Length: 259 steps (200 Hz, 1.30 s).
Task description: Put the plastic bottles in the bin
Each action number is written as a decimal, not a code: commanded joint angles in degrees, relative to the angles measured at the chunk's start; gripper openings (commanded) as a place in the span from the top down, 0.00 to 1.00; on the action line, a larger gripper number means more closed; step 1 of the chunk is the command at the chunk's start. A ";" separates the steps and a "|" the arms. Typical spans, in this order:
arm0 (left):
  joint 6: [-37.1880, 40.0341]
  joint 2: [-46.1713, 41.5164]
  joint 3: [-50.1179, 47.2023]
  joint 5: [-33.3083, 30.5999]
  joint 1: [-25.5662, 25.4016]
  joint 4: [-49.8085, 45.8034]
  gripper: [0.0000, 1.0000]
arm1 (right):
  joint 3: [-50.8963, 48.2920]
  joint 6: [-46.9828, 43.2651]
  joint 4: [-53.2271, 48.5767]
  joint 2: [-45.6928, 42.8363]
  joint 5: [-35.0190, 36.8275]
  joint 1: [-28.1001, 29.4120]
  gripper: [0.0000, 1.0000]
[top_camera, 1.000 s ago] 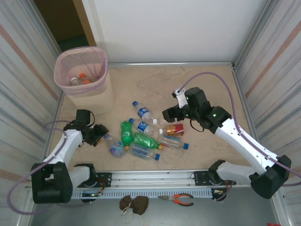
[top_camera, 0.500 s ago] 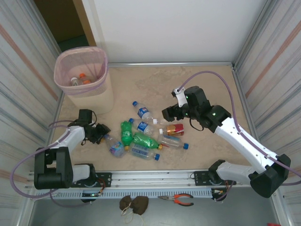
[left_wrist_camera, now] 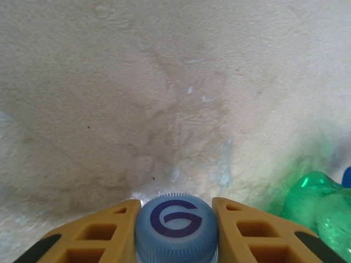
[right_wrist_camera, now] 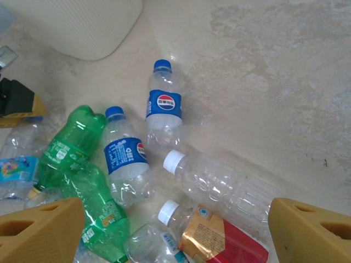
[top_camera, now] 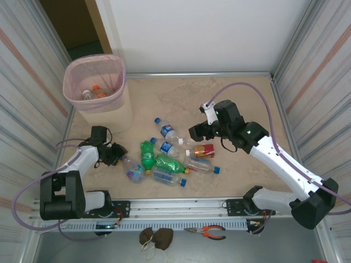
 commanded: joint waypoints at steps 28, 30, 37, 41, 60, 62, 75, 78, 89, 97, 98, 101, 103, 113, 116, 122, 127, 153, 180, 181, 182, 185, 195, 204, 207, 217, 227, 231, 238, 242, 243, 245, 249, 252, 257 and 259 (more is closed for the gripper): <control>5.01 -8.69 8.30 -2.64 0.56 -10.58 0.76 | 2.36 -0.09 -0.78 -1.57 2.02 0.62 0.15; 5.29 -9.07 8.72 -2.77 0.62 -11.12 0.76 | 2.30 -0.05 -0.74 -1.63 2.08 0.66 0.15; 5.99 -10.29 10.13 -3.18 0.59 -12.65 0.77 | 2.30 -0.08 -0.73 -1.76 2.35 0.62 0.15; 6.42 -10.95 11.03 -3.46 0.59 -13.44 0.77 | 2.36 -0.22 -0.66 -1.91 2.44 0.71 0.15; 8.58 -13.80 15.63 -3.96 0.61 -16.27 0.79 | 2.49 -0.66 -0.56 -2.19 2.94 0.72 0.15; 8.73 -14.02 16.16 -4.05 0.56 -16.54 0.79 | 2.53 -0.70 -0.58 -2.19 2.97 0.75 0.15; 10.15 -14.93 19.80 -4.30 0.61 -18.29 0.80 | 2.80 -1.04 -0.56 -2.30 3.22 0.71 0.15; 10.43 -15.12 20.68 -4.37 0.57 -18.67 0.80 | 2.89 -1.08 -0.58 -2.21 3.24 0.73 0.15; 11.59 -15.31 24.07 -4.64 0.59 -20.06 0.80 | 3.17 -1.28 -0.69 -2.18 3.47 0.73 0.15; 12.86 -15.23 26.43 -4.46 0.56 -20.79 0.81 | 3.41 -1.33 -0.73 -2.16 3.44 0.75 0.15; 13.01 -15.20 26.57 -4.43 0.55 -20.92 0.81 | 3.42 -1.33 -0.73 -2.19 3.43 0.75 0.15; 13.45 -15.21 27.63 -4.40 0.55 -21.12 0.81 | 3.40 -1.39 -0.73 -2.11 3.50 0.70 0.15; 13.66 -15.22 28.23 -4.42 0.55 -21.25 0.81 | 3.48 -1.41 -0.73 -2.17 3.50 0.75 0.15; 15.17 -15.01 31.12 -4.09 0.55 -21.49 0.83 | 3.51 -1.41 -0.56 -2.18 3.59 0.72 0.15; 15.58 -14.95 31.96 -3.95 0.56 -21.57 0.83 | 3.55 -1.41 -0.54 -2.14 3.60 0.73 0.15; 16.47 -14.80 33.77 -3.72 0.55 -21.74 0.85 | 3.56 -1.50 -0.47 -2.12 3.60 0.76 0.15; 17.15 -14.71 35.31 -3.69 0.63 -21.90 0.85 | 3.71 -1.48 -0.51 -2.03 3.59 0.69 0.15; 20.90 -13.07 43.30 -3.69 0.60 -20.91 0.87 | 4.12 -1.59 -0.38 -1.86 3.60 0.76 0.15; 24.84 -9.26 52.37 -3.85 0.59 -18.88 0.88 | 4.85 -1.84 -0.21 -1.48 3.67 0.85 0.15; 24.98 -9.05 52.77 -3.86 0.61 -18.78 0.88 | 4.88 -1.89 -0.21 -1.49 3.72 0.85 0.15; 25.18 -8.90 53.18 -3.82 0.62 -18.69 0.88 | 4.90 -1.92 -0.16 -1.50 3.74 0.89 0.15; 25.69 -8.31 54.24 -3.93 0.59 -18.55 0.88 | 4.98 -1.93 -0.12 -1.40 3.69 0.90 0.15; 27.47 -6.35 57.88 -4.29 0.57 -17.98 0.89 | 5.26 -2.08 -0.07 -1.30 3.81 0.90 0.15; 28.97 -4.47 60.98 -5.01 0.58 -17.35 0.90 | 5.52 -2.13 -0.06 -1.25 3.88 0.92 0.15; 29.39 -3.93 61.99 -5.31 0.55 -17.13 0.90 | 5.54 -2.15 -0.08 -1.20 3.86 0.97 0.15; 30.97 -2.00 65.31 -6.38 0.57 -16.40 0.91 | 5.88 -2.29 -0.20 -1.16 3.95 1.01 0.15; 32.48 -0.14 68.26 -7.57 0.59 -15.42 0.93 | 6.04 -2.37 -0.28 -1.06 4.05 1.02 0.15; 32.95 0.54 69.31 -8.11 0.55 -14.92 0.94 | 5.99 -2.34 -0.24 -1.04 4.13 1.13 0.15; 33.97 1.62 70.86 -9.34 0.61 -13.76 0.95 | 6.21 -2.34 -0.26 -1.13 4.26 1.13 0.15; 34.39 2.20 71.68 -9.80 0.55 -12.98 0.96 | 6.16 -2.42 -0.29 -1.16 4.29 1.14 0.15; 34.46 2.35 71.87 -9.87 0.59 -12.80 0.96 | 6.15 -2.40 -0.29 -1.07 4.29 1.17 0.15; 34.66 2.63 72.23 -10.16 0.56 -12.38 0.97 | 6.15 -2.41 -0.29 -1.14 4.34 1.15 0.15; 34.99 3.22 72.93 -10.53 0.56 -11.57 0.97 | 6.21 -2.45 -0.29 -1.10 4.43 1.21 0.15; 35.29 3.63 73.44 -10.80 0.58 -10.96 0.97 | 6.23 -2.47 -0.29 -1.07 4.48 1.26 0.15; 35.83 4.33 74.17 -11.02 0.56 -9.90 0.98 | 6.23 -2.42 -0.30 -1.05 4.69 1.35 0.15; 36.11 4.67 74.45 -11.24 0.55 -9.63 0.98 | 6.23 -2.46 -0.30 -1.00 4.72 1.32 0.15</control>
